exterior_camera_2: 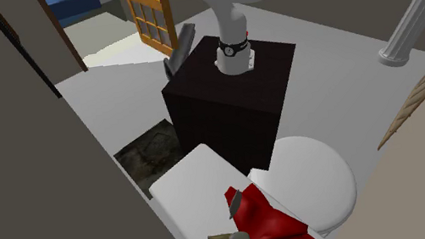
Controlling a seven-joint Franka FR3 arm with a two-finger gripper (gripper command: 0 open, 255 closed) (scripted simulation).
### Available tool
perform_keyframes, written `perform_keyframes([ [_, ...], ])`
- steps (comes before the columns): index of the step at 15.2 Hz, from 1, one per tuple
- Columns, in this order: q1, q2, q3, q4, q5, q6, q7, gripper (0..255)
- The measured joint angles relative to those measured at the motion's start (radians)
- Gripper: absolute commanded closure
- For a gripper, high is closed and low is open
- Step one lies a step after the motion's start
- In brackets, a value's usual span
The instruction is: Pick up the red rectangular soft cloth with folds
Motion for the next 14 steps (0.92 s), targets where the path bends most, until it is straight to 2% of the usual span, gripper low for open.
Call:
perform_keyframes([
  [3, 0.012, 0.039, -0.003, 0.006, -0.005, 0.034, -0.024, 0],
  [9, 0.067, 0.226, -0.010, 0.021, -0.023, 0.214, -0.135, 0],
  [14, 0.110, 0.405, -0.008, 0.086, -0.031, 0.337, -0.230, 0],
])
